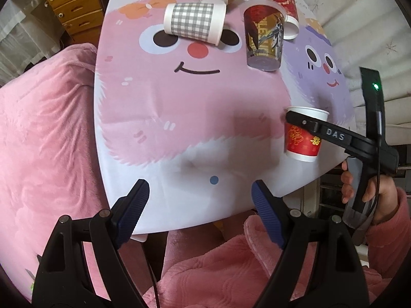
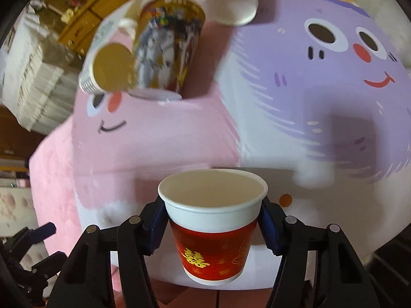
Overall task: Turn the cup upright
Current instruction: 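Lower the red cup opening-up onto the cloth with the right gripper and open it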
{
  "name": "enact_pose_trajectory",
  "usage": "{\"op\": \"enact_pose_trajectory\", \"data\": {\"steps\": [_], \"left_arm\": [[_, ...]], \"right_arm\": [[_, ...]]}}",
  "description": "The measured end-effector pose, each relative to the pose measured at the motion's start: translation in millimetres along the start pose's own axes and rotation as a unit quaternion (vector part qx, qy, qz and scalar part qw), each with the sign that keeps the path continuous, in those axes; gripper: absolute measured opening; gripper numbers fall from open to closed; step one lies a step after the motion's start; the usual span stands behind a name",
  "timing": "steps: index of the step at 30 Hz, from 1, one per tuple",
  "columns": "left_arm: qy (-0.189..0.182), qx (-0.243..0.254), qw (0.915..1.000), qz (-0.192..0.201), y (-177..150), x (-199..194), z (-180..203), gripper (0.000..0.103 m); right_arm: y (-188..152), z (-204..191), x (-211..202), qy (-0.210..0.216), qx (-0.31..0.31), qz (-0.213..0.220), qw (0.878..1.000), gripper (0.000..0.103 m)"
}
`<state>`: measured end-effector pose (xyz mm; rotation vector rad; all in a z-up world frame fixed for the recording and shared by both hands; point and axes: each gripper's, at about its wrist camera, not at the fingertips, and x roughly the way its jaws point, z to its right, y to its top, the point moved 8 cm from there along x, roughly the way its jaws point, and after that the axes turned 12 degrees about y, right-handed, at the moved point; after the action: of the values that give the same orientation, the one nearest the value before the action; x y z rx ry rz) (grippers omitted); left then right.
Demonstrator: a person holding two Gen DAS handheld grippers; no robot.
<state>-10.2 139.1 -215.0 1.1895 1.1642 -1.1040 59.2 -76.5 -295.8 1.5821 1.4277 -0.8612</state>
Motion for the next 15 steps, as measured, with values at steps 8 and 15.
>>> {"op": "enact_pose_trajectory", "data": {"steps": [8,15], "left_arm": [[0.011,0.021,0.9997,0.000,-1,1,-1,0.080],[0.024,0.025,0.9993,0.012,3,0,-4,0.080]], "right_arm": [[-10,-16,-48,-0.029,-0.081,0.204,0.975,0.063],[-37,-39,-54,-0.084,-0.203,0.327,0.919,0.063]]}}
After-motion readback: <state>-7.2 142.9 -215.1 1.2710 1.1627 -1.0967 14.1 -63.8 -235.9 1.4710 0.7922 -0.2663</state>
